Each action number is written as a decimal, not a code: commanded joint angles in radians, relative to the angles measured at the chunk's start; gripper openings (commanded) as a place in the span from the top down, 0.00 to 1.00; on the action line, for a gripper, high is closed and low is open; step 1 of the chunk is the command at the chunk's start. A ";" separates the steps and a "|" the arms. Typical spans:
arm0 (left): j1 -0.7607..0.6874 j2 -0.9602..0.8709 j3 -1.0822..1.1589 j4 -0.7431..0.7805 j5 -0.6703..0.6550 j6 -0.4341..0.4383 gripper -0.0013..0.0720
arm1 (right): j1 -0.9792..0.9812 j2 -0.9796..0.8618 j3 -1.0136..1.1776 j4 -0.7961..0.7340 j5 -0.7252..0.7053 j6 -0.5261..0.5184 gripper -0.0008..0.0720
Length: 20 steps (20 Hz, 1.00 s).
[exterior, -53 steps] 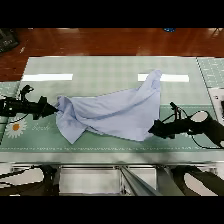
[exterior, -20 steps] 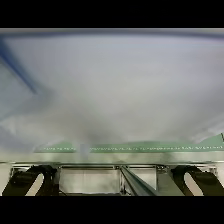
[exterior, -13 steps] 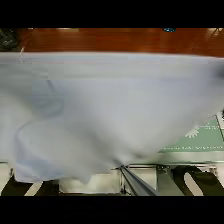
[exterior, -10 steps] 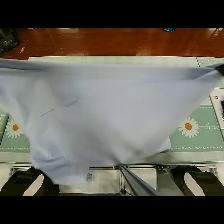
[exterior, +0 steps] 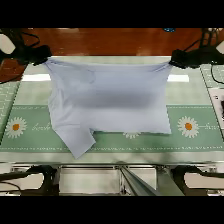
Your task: Fold the shirts.
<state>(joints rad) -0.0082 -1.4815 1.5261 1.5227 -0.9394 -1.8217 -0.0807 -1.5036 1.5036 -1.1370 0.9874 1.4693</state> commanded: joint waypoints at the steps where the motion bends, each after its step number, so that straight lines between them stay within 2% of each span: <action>1: 0.015 -0.210 0.135 -0.139 -0.004 -0.005 0.96 | 0.000 -0.243 0.183 0.014 -0.034 0.006 0.95; 3: 0.015 -0.252 0.175 -0.181 -0.035 -0.002 0.96 | -0.004 -0.300 0.240 0.014 -0.019 0.021 0.95; 5: 0.017 -0.253 0.192 -0.189 -0.091 0.063 0.96 | -0.013 -0.308 0.255 0.014 0.006 0.020 0.95; 6: 0.025 -0.248 0.201 -0.189 -0.141 0.068 0.96 | -0.026 -0.299 0.255 0.014 0.035 0.013 0.95; 8: 0.059 -0.229 0.207 -0.192 -0.251 0.168 0.96 | -0.066 -0.275 0.255 0.013 0.134 -0.009 0.95; 11: 0.098 -0.224 0.181 -0.221 -0.408 0.275 0.96 | -0.107 -0.270 0.237 0.004 0.306 -0.064 0.95; 13: 0.096 -0.224 0.110 -0.228 -0.427 0.292 0.96 | -0.111 -0.270 0.179 -0.012 0.341 -0.072 0.95; 20: 0.083 -0.227 -0.074 -0.241 -0.409 0.335 0.96 | -0.109 -0.270 0.000 -0.015 0.319 -0.085 0.93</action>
<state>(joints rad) 0.0765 -1.7061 1.5021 1.2896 -1.3392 -1.5131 -0.1883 -1.7733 1.5608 -1.1522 1.3052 1.3941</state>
